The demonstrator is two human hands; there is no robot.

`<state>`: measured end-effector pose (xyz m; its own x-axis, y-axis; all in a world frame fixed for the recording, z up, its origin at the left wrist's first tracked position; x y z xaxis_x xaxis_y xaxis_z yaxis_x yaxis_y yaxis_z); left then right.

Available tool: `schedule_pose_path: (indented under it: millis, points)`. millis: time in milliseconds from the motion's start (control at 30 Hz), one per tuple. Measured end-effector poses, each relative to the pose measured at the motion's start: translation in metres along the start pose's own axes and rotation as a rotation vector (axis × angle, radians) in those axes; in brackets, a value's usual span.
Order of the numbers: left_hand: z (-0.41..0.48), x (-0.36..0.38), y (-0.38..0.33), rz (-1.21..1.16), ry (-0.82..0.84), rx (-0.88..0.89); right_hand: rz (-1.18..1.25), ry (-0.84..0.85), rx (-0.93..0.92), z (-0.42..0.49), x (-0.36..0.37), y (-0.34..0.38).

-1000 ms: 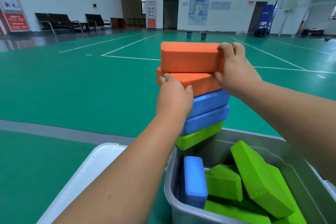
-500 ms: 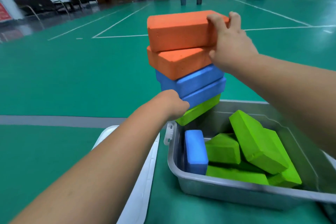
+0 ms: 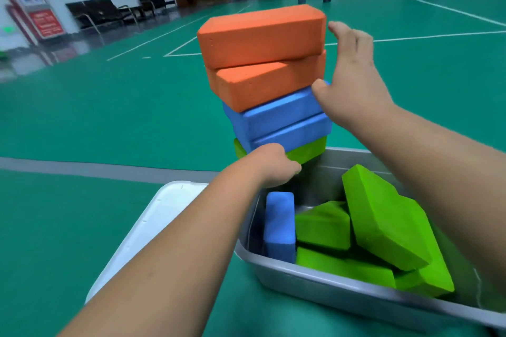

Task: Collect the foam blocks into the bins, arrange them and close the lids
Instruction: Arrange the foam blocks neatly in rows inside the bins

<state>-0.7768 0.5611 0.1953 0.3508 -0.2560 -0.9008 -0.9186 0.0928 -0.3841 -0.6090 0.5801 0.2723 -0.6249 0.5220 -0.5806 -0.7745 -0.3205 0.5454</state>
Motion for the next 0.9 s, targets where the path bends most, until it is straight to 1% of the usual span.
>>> schedule_pose_path:
  millis: [33,100,167,200,267,300,367,600,700,733,800,900]
  points:
    - [0.002,0.006,-0.008,-0.012,0.0,0.001,0.058,-0.034,0.041,-0.01,-0.002,-0.011]
    - [0.007,0.022,-0.027,-0.05,0.009,0.005,0.158,-0.073,0.182,-0.036,-0.003,-0.037]
    - [0.012,0.043,-0.051,-0.048,0.033,0.026,0.167,0.006,0.301,-0.065,-0.002,-0.067]
    - [0.015,0.054,-0.063,-0.029,0.051,0.042,0.115,0.079,0.318,-0.079,-0.002,-0.081]
    - [0.021,0.073,-0.085,0.003,0.109,0.063,-0.004,0.233,0.296,-0.098,-0.006,-0.11]
    - [0.025,0.081,-0.095,0.016,0.14,0.069,-0.032,0.28,0.293,-0.104,-0.009,-0.123]
    - [0.035,0.092,-0.111,0.076,0.176,0.07,-0.033,0.315,0.335,-0.108,-0.017,-0.145]
    - [0.051,0.092,-0.147,0.429,0.205,0.063,-0.013,0.424,0.437,-0.109,-0.03,-0.19]
    - [0.042,0.092,-0.149,0.54,0.24,0.067,-0.023,0.538,0.475,-0.112,-0.028,-0.202]
    - [0.038,0.092,-0.145,0.554,0.254,0.062,-0.036,0.574,0.481,-0.113,-0.027,-0.206]
    - [0.032,0.096,-0.134,0.531,0.291,0.049,-0.064,0.592,0.474,-0.114,-0.024,-0.211]
    - [0.026,0.108,-0.106,0.371,0.368,-0.01,-0.075,0.55,0.389,-0.116,-0.018,-0.217]
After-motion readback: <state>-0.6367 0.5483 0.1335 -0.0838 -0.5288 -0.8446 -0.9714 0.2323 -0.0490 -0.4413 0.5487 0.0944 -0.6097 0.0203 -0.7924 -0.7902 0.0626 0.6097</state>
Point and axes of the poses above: each hand's wrist, its own z-axis towards the middle knuckle, its own x-axis out of the palm, y = z × x, the point moved 1 cm from there along z, towards the middle knuckle, and after that the axes turned 3 degrees about z, right-handed, at the moved point
